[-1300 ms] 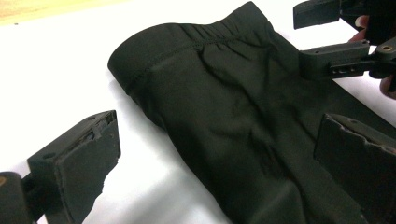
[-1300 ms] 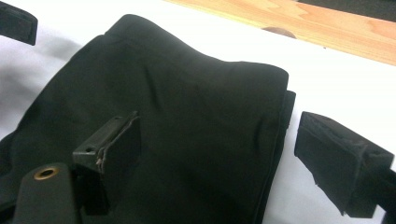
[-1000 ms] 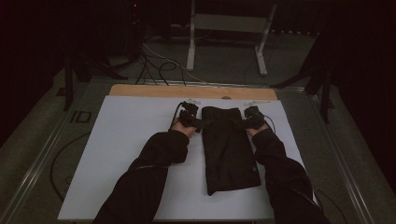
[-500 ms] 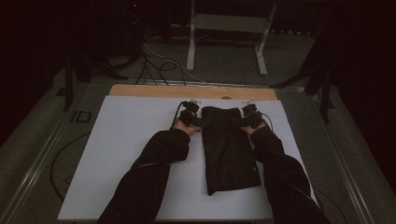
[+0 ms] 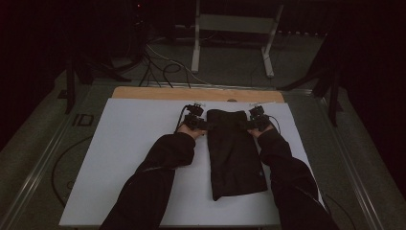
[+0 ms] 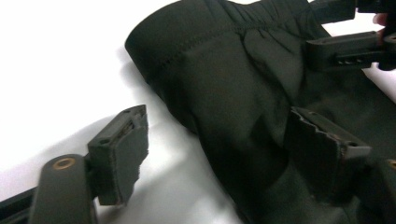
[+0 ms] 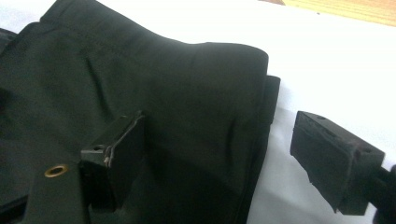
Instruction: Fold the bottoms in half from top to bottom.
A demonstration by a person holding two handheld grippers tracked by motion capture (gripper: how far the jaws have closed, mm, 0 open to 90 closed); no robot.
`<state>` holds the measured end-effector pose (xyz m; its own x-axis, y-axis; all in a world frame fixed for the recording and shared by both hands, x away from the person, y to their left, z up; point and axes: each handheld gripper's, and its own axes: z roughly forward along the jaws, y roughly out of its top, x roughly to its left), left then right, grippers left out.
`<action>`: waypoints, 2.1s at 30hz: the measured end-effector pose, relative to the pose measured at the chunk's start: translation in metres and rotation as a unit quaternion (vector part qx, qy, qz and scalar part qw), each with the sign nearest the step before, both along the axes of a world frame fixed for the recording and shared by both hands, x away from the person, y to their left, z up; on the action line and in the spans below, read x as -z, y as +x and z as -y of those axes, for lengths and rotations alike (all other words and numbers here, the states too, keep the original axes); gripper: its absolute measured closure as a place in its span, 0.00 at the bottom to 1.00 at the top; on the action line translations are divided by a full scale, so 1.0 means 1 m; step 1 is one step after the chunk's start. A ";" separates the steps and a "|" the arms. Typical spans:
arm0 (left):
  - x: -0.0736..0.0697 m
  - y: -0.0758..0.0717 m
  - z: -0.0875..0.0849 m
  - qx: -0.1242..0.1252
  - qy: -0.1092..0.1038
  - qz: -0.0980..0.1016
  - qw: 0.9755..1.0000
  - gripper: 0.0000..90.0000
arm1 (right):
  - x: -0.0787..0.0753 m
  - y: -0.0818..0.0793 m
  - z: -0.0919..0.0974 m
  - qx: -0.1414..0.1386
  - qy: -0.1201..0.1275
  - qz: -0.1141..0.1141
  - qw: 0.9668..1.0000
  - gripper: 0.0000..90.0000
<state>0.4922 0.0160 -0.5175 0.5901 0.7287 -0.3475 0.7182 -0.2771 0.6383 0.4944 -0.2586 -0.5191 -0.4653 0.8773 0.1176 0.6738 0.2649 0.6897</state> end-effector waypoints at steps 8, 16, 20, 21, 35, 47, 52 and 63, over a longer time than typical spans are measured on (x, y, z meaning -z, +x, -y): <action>0.003 -0.003 0.006 0.011 -0.001 -0.002 1.000 0.43 | 0.003 0.000 -0.001 0.003 -0.015 -0.009 1.000 0.29; 0.005 -0.006 0.008 0.011 -0.002 -0.001 1.000 0.62 | 0.000 -0.002 -0.001 -0.003 -0.024 -0.014 1.000 0.51; 0.006 -0.008 0.011 0.019 0.000 0.000 1.000 0.74 | -0.001 -0.003 -0.002 -0.015 -0.031 -0.017 0.999 0.60; 0.006 -0.008 0.011 0.019 0.000 0.000 1.000 0.76 | -0.001 -0.003 -0.002 -0.017 -0.029 -0.018 0.999 0.62; 0.004 -0.011 0.012 0.026 -0.004 0.016 1.000 0.90 | -0.003 -0.005 -0.004 -0.036 -0.040 -0.019 0.998 0.84; 0.000 -0.013 0.014 0.025 0.000 0.028 0.999 0.92 | -0.007 -0.007 -0.006 -0.040 -0.053 -0.007 0.998 0.96; -0.004 -0.014 0.015 0.028 0.004 0.035 0.999 0.93 | -0.008 -0.008 -0.007 -0.038 -0.056 -0.001 0.998 0.96; -0.010 -0.012 0.014 0.033 0.010 0.037 0.999 0.93 | -0.019 -0.012 -0.006 -0.039 -0.051 0.013 0.998 0.96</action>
